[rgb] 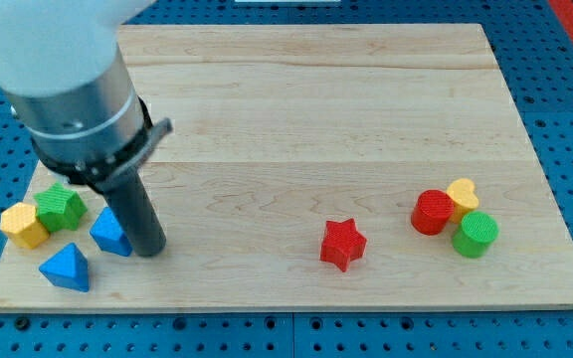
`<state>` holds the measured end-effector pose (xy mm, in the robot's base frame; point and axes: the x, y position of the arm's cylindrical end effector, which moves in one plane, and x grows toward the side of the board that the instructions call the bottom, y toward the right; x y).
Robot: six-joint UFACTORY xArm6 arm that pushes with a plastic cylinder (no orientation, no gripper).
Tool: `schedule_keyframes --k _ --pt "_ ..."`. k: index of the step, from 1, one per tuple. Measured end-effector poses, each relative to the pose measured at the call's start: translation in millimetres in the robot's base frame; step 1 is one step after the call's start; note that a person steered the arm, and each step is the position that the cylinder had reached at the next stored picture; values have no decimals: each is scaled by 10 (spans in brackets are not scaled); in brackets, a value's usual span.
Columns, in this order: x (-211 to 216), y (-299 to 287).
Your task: Slide the red star closer to the blue cube
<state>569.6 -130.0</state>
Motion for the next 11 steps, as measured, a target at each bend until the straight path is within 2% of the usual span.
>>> schedule_keyframes --k 1,4,6,9,11 --pt "398 612" --pt "456 2951" --pt "-16 2928" --pt "-44 1588" --pt "-119 1508"
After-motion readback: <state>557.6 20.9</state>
